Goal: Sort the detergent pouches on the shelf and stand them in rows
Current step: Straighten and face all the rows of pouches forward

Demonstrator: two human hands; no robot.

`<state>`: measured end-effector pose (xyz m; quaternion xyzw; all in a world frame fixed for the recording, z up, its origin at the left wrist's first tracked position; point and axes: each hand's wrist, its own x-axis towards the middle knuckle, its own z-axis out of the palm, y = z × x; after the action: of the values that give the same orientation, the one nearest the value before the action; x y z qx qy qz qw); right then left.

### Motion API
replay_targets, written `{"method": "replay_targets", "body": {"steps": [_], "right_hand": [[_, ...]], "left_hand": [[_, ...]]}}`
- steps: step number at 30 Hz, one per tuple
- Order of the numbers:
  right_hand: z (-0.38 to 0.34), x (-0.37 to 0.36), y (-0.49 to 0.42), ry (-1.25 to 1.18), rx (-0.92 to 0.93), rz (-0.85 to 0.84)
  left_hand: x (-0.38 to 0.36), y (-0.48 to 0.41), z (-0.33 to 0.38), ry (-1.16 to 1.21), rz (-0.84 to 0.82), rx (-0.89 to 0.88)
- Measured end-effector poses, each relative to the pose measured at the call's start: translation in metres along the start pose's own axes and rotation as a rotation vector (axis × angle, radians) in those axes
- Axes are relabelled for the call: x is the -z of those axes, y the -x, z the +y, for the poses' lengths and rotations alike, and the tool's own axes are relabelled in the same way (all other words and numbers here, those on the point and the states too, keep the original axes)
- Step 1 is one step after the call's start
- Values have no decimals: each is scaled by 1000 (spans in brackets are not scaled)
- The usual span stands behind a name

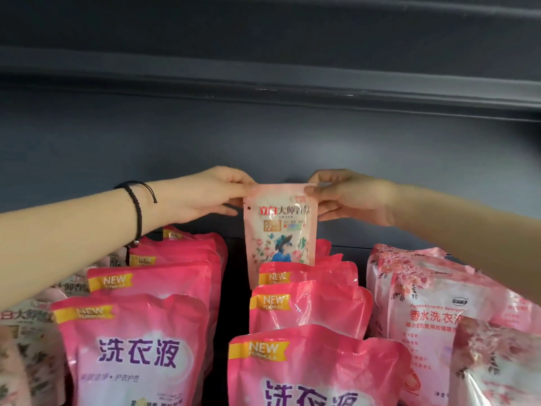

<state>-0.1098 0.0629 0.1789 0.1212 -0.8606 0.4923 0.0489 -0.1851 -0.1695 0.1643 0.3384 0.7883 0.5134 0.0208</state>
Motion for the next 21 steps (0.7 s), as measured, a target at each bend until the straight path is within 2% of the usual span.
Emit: {"method": "replay_targets", "body": {"steps": [2, 4, 8, 12, 15, 18, 21], "right_hand": [[-4, -10, 2, -267, 30, 110], [-11, -21, 5, -406, 77, 235], [-35, -38, 19, -551, 168, 382], [-70, -50, 41, -600, 305, 384], [-104, -62, 53, -700, 384, 343], [-129, -80, 68, -766, 351, 288], [-135, -109, 87, -656, 272, 216]], "left_hand": [[-5, 5, 5, 257, 44, 8], [-12, 12, 15, 416, 94, -1], [-22, 38, 36, 524, 206, -44], [-21, 73, 62, 525, 301, -119], [-14, 99, 93, 619, 404, -219], [-9, 127, 112, 712, 487, -226], [-4, 161, 106, 735, 518, -178]]}}
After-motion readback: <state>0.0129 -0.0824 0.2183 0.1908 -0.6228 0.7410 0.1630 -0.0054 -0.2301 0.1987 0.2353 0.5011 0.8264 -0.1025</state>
